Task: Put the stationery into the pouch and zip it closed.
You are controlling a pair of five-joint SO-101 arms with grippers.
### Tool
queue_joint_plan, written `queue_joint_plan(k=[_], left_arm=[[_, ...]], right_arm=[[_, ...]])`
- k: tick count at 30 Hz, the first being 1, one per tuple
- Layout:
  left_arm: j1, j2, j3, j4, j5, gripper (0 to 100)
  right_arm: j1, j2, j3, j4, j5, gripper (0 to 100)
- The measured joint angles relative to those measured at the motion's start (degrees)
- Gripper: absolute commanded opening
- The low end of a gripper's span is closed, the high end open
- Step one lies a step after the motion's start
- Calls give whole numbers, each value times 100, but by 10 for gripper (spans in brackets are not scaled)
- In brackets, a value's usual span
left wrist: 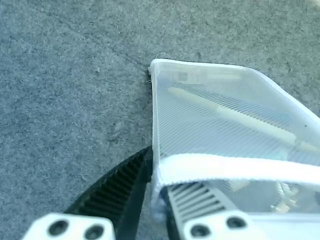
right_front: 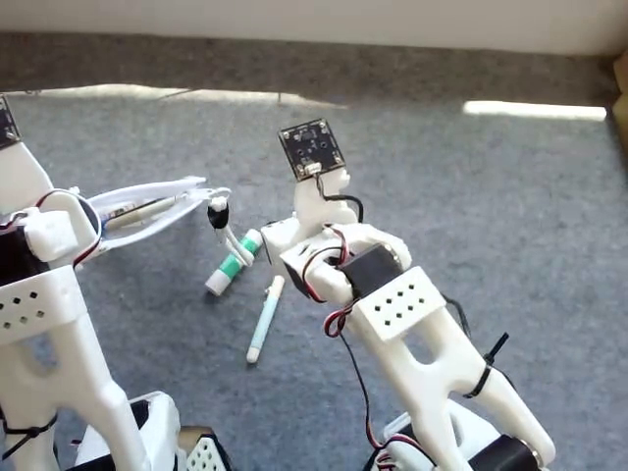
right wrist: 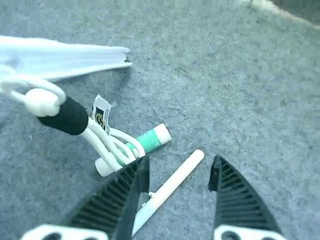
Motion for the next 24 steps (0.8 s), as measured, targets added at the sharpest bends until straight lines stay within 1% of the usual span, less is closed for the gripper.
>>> queue_joint_plan(k=[3, 9, 24], left_arm=[[0, 0, 0, 0, 0, 6], [0, -70, 176, -114, 0, 6], [0, -79, 202, -176, 0, 6]], right_arm=[[0, 387, 0, 0, 0, 191], [0, 1609, -53, 0, 0, 191], [0, 3560, -1275, -9, -9, 191]])
